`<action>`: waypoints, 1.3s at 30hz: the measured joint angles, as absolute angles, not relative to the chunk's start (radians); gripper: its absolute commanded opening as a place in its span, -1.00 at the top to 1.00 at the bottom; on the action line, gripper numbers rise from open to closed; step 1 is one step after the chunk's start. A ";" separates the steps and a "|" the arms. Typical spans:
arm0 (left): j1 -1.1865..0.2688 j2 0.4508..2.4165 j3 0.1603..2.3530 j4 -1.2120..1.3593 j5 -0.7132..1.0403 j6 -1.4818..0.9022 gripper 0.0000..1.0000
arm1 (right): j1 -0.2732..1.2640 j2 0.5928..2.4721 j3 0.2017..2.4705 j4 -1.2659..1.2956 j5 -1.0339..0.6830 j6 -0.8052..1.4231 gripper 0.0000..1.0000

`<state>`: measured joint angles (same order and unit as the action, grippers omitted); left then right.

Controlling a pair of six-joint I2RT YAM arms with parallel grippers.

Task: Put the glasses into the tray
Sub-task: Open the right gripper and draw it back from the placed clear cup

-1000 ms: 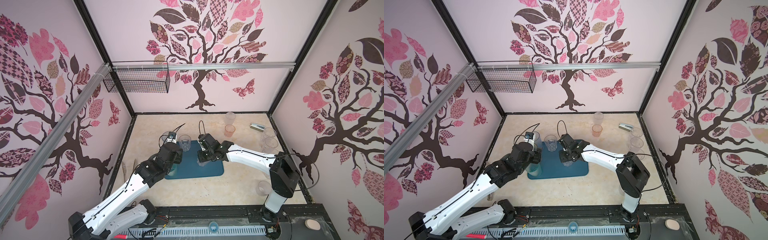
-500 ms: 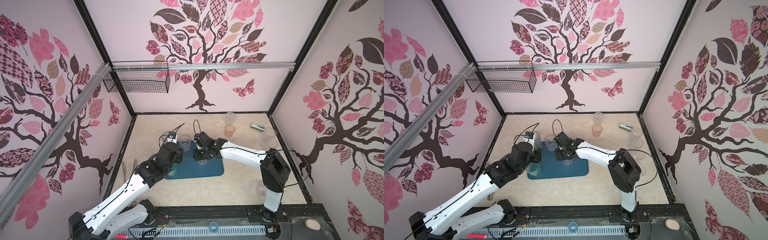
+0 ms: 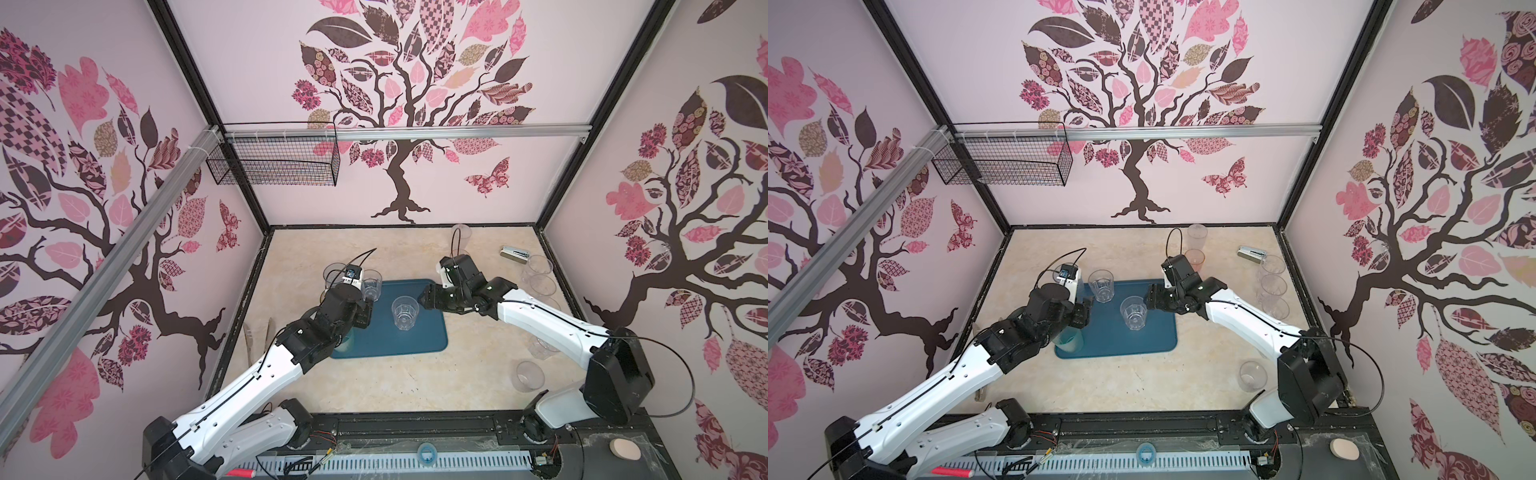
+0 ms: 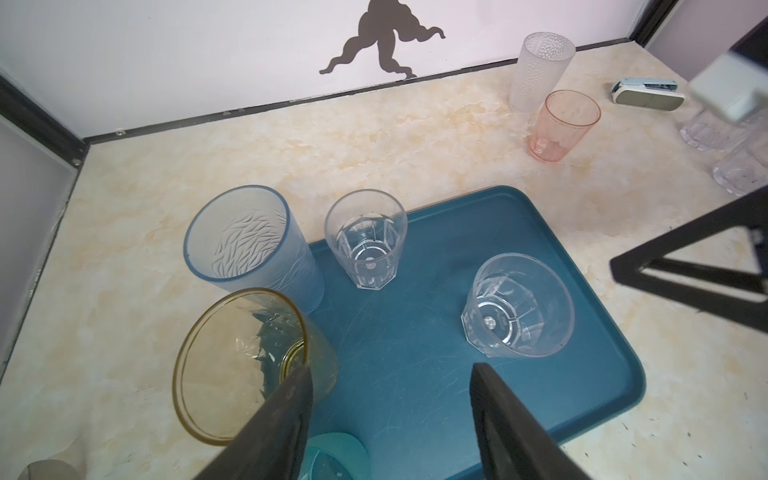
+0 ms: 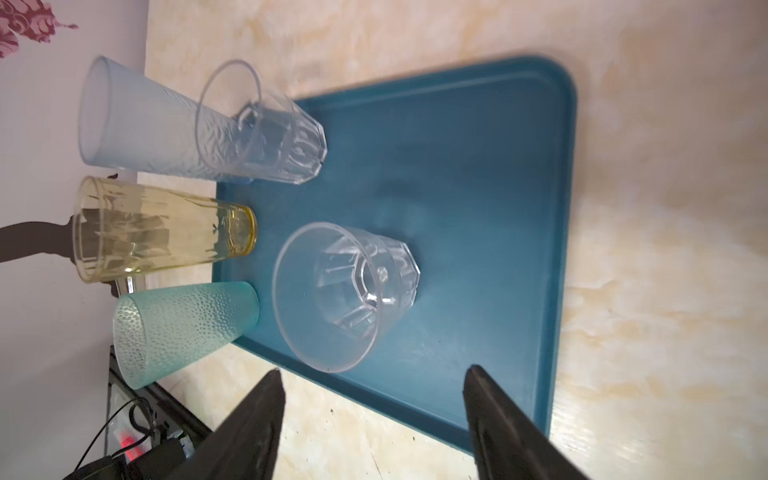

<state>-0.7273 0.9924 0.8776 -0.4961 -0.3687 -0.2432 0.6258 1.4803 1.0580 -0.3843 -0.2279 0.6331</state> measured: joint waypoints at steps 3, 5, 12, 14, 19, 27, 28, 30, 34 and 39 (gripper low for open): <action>-0.727 0.992 0.865 -0.481 -0.347 -0.254 -0.28 | 0.633 1.486 0.992 -0.336 -0.310 0.694 -0.62; -0.727 0.992 0.854 -0.471 -0.335 -0.263 -0.28 | 0.636 1.499 0.978 -0.296 -0.355 0.732 -0.63; -0.727 0.995 0.849 -0.462 -0.303 -0.266 -0.27 | 0.635 1.602 0.990 -0.204 -0.442 0.799 -0.62; -0.727 0.990 0.843 -0.456 -0.301 -0.267 -0.28 | 0.635 1.636 0.995 -0.181 -0.466 0.817 -0.60; -0.727 0.969 0.822 -0.454 -0.303 -0.265 -0.28 | 0.644 1.696 1.032 -0.149 -0.506 0.852 -0.59; -0.727 0.948 0.822 -0.454 -0.311 -0.257 -0.29 | 0.702 1.728 1.061 -0.046 -0.529 0.943 -0.57; -0.727 0.946 0.822 -0.454 -0.312 -0.255 -0.29 | 0.707 1.732 1.061 -0.032 -0.528 0.953 -0.57; -0.727 0.941 0.820 -0.453 -0.313 -0.254 -0.29 | 0.723 1.744 1.061 -0.002 -0.528 0.976 -0.57; -0.727 0.933 0.814 -0.451 -0.313 -0.250 -0.29 | 0.743 1.780 1.089 0.008 -0.533 0.995 -0.56; -0.727 0.916 0.810 -0.453 -0.325 -0.236 -0.29 | 0.725 1.753 1.092 -0.048 -0.526 0.949 -0.64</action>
<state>-0.7273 0.9161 0.8101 -0.4534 -0.3252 -0.2356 0.7254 1.7535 1.0916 -0.0483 -0.5262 0.9493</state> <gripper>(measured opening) 0.645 0.805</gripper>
